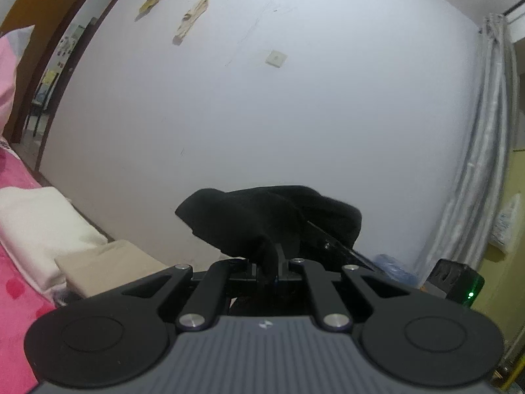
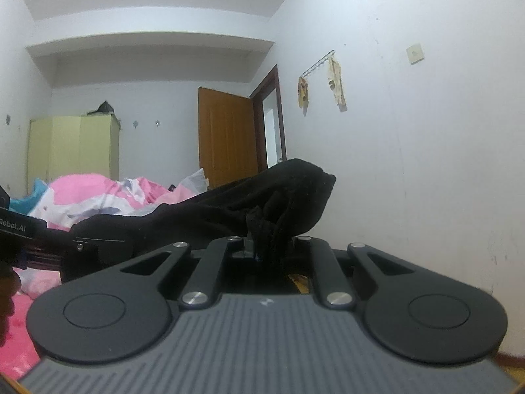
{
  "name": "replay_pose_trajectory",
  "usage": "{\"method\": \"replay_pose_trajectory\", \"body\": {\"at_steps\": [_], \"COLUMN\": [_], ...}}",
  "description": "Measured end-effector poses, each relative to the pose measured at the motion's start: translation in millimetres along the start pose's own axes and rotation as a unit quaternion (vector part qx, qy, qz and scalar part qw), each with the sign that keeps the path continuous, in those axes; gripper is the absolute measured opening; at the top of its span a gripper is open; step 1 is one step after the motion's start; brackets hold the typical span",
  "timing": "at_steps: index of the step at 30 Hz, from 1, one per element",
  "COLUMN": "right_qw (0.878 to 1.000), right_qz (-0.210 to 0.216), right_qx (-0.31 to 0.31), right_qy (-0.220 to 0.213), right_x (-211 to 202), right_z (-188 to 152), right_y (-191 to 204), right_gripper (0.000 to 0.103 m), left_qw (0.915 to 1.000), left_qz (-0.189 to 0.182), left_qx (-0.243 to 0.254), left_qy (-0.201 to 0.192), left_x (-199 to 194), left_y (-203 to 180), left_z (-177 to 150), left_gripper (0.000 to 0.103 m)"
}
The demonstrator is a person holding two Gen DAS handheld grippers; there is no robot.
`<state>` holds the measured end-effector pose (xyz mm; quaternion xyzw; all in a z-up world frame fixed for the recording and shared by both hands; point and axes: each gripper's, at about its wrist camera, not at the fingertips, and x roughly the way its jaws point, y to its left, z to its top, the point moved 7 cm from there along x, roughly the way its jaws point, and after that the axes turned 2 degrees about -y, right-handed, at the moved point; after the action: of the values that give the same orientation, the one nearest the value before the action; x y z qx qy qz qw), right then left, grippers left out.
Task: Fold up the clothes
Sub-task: 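Carry the folded black shirt with both grippers toward the clothes stack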
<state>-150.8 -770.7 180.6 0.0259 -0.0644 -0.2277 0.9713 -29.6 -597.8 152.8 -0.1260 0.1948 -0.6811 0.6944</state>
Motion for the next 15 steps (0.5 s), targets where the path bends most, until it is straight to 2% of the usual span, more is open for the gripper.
{"method": "replay_pose_trajectory", "body": {"at_steps": [4,8,15], "right_qw": [1.000,0.998,0.992], "right_qz": [0.007,0.022,0.062], "right_qx": [-0.006,-0.014,-0.015], "right_qy": [0.023,0.054,0.107], "right_x": [62,109,172], "right_z": [-11,-27,-57], "right_y": [-26,-32,-19], "right_gripper": [0.008,0.008,0.008], "left_qw": [0.9995,0.9982,0.9955], "left_qz": [0.013,0.024,0.049], "left_qx": [-0.025,-0.052,-0.081], "left_qy": [0.011,0.016,0.009], "left_x": [38,64,76], "left_y": [34,77,145], "left_z": [5,7,13], "left_gripper": [0.007,0.007,0.007]}}
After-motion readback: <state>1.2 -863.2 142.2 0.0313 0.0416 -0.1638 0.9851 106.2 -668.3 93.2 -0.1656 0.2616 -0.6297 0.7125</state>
